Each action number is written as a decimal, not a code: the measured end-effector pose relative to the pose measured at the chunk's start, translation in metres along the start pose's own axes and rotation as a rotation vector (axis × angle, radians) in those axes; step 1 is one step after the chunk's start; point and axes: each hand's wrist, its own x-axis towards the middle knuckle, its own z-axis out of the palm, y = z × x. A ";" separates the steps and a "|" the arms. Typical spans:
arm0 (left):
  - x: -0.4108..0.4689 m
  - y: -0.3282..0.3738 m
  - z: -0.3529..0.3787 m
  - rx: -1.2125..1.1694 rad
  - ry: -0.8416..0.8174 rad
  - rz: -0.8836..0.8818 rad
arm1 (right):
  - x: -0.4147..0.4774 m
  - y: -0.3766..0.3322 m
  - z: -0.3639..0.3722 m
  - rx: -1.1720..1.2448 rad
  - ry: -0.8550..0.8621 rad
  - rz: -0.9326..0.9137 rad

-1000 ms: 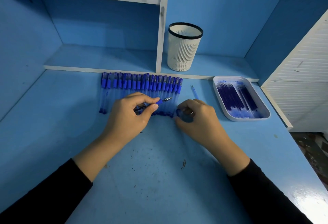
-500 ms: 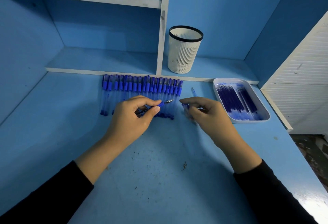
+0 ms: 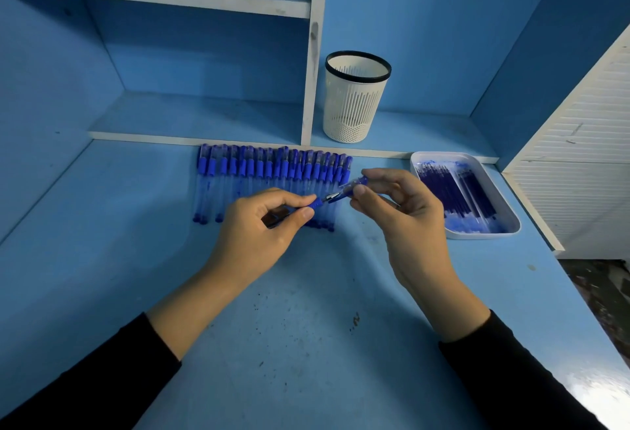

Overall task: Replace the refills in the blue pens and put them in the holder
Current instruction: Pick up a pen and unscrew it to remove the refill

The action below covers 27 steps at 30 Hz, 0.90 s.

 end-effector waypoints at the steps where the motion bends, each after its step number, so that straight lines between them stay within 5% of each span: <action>1: 0.000 0.001 0.000 -0.008 0.001 0.001 | -0.001 0.000 0.001 -0.004 -0.007 -0.001; 20: 0.003 0.006 -0.003 -0.079 0.003 0.133 | -0.017 0.002 0.013 0.035 -0.041 -0.090; 27: 0.011 0.005 0.001 0.125 -0.050 0.334 | -0.009 -0.009 0.006 -0.036 0.028 -0.194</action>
